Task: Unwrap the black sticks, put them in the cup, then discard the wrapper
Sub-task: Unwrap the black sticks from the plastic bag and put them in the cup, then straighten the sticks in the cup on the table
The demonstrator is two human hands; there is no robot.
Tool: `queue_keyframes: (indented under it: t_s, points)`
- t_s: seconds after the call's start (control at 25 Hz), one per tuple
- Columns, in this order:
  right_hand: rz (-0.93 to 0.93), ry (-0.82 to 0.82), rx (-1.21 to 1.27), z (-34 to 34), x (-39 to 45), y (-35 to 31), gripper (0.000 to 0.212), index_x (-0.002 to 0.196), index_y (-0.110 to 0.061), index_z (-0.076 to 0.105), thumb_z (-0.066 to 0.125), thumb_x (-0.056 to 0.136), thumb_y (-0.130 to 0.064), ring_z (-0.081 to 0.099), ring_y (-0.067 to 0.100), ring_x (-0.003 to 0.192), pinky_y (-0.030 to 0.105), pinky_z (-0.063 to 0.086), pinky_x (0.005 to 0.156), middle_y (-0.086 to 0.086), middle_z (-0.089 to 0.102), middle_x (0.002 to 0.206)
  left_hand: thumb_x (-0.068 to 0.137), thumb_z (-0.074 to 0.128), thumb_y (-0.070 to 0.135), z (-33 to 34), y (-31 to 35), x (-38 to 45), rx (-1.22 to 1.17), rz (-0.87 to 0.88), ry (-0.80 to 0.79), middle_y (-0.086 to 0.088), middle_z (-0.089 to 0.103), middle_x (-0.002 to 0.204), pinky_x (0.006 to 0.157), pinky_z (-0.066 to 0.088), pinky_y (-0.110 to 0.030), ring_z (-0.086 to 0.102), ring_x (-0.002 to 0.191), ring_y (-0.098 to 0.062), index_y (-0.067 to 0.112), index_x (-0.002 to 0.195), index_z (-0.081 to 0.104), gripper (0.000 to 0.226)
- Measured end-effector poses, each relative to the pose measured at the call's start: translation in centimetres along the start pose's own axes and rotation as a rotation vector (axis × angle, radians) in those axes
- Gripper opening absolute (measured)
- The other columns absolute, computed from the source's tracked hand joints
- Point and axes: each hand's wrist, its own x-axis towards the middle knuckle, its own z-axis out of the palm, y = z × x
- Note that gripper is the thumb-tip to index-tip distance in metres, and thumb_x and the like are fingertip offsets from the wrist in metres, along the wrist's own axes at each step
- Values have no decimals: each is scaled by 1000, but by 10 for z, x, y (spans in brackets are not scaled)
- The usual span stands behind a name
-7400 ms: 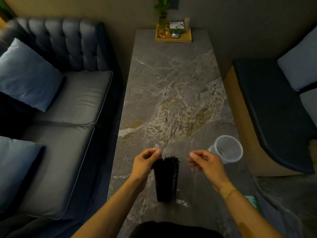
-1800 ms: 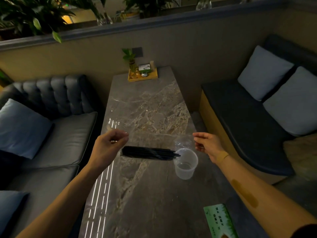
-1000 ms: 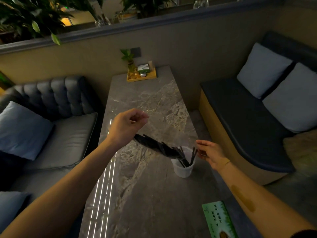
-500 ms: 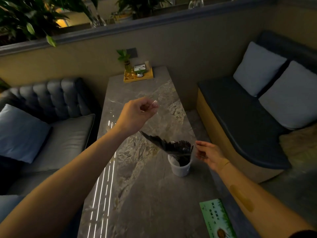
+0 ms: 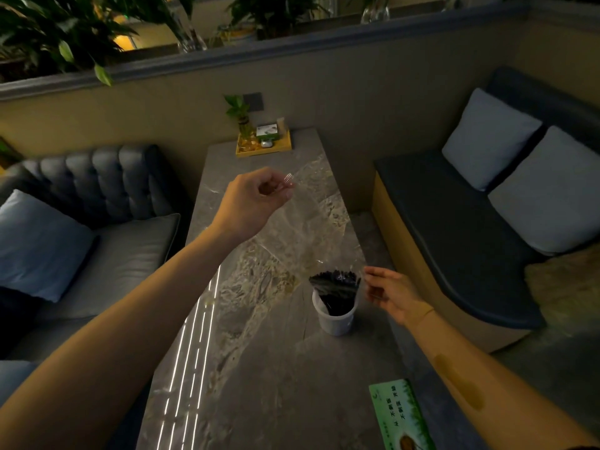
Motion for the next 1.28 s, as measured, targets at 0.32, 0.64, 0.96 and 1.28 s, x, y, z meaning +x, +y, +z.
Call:
queue_keyframes:
  t_s: [0.32, 0.64, 0.96, 1.28]
  points:
    - [-107, -126, -4, 13, -18, -43, 21, 105, -14, 71, 63, 88, -6, 60, 15, 76, 31, 55, 70, 4, 69, 91, 84, 72, 13, -31, 13, 6, -92, 17, 180, -3, 68, 86, 74, 48, -20, 58, 75, -6, 22, 94, 71, 14]
    - [-291, -311, -222, 50, -42, -62, 31, 110, -18, 67, 70, 82, -5, 62, 13, 88, 29, 52, 77, 0, 66, 97, 82, 72, 12, -84, -15, -46, -226, -136, 439, 13, 71, 74, 65, 50, -10, 61, 66, 4, 29, 87, 73, 17]
    - [-346, -275, -499, 98, -37, -19, 5, 79, -18, 72, 73, 83, -21, 61, 10, 73, 26, 52, 68, -1, 68, 76, 83, 72, 21, -99, -125, -164, -394, -534, 534, 9, 75, 77, 55, 54, -18, 67, 62, -4, 29, 91, 75, 11]
    - [-28, -193, -450, 129, -31, 73, 6, 86, -11, 64, 64, 90, -16, 62, 16, 61, 28, 51, 55, 7, 67, 75, 83, 72, 19, -59, -243, -260, -623, -986, 556, -5, 72, 79, 62, 54, -30, 61, 64, -15, 12, 92, 74, 12]
